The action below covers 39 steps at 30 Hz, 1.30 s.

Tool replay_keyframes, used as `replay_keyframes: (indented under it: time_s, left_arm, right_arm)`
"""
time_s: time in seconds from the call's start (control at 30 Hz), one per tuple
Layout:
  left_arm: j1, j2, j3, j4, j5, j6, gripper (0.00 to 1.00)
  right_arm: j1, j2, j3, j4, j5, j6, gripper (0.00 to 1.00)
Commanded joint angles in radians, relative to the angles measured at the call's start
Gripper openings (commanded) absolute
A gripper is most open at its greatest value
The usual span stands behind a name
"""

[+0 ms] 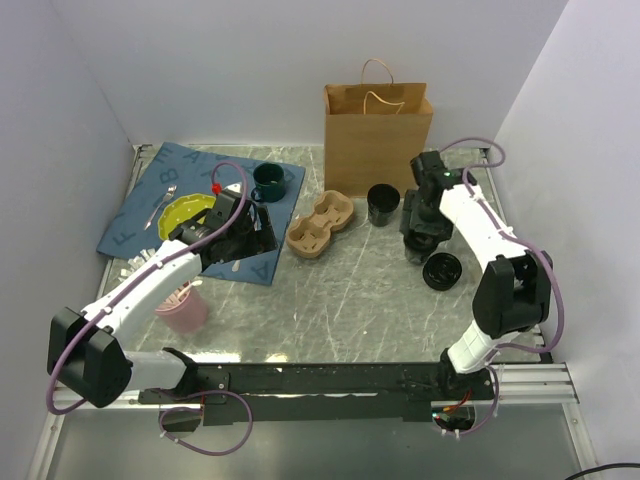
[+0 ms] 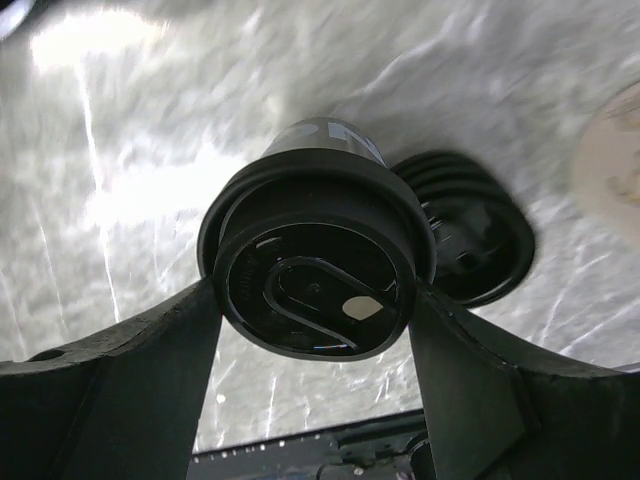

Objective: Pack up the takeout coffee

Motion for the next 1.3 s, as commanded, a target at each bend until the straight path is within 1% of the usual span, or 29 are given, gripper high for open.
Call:
replay_keyframes:
  time_s: [0.0, 0.17, 0.3, 0.43, 0.57, 0.73, 0.87, 0.97, 1.1, 1.27]
  left_arm:
    - [0.004, -0.031, 0.009, 0.013, -0.006, 0.012, 0.99]
    - [0.004, -0.033, 0.008, 0.01, -0.012, 0.016, 0.99]
    - [0.004, -0.024, 0.02, 0.004, -0.02, 0.019, 0.99]
    - [0.004, -0.011, 0.026, 0.001, -0.027, 0.022, 0.99]
    - [0.004, 0.005, 0.032, 0.001, -0.029, 0.022, 0.98]
    - [0.004, 0.013, 0.044, 0.006, -0.037, 0.03, 0.98]
    - [0.006, 0.018, 0.052, 0.006, -0.046, 0.039, 0.98]
    - [0.006, 0.019, 0.057, 0.009, -0.047, 0.039, 0.98]
    - [0.006, 0.019, 0.063, 0.007, -0.046, 0.042, 0.98]
    - [0.006, 0.01, 0.063, 0.009, -0.041, 0.044, 0.98]
  right_arm:
    - [-0.062, 0.044, 0.111, 0.042, 0.037, -0.029, 0.71]
    - [-0.126, 0.098, 0.158, 0.065, 0.058, -0.029, 0.71]
    - [-0.18, 0.164, 0.221, 0.024, 0.049, -0.027, 0.71]
    - [-0.205, 0.225, 0.212, 0.034, -0.003, -0.032, 0.71]
    - [-0.251, 0.297, 0.215, 0.007, -0.037, -0.029, 0.72]
    - [-0.277, 0.31, 0.197, 0.016, -0.063, -0.025, 0.72]
    - [-0.286, 0.303, 0.215, 0.008, -0.067, -0.03, 0.73]
    - [-0.294, 0.296, 0.25, -0.01, -0.077, -0.027, 0.77]
    - [-0.303, 0.283, 0.318, -0.03, -0.077, -0.022, 0.88]
    - [-0.304, 0.277, 0.381, -0.056, -0.081, -0.025, 0.91]
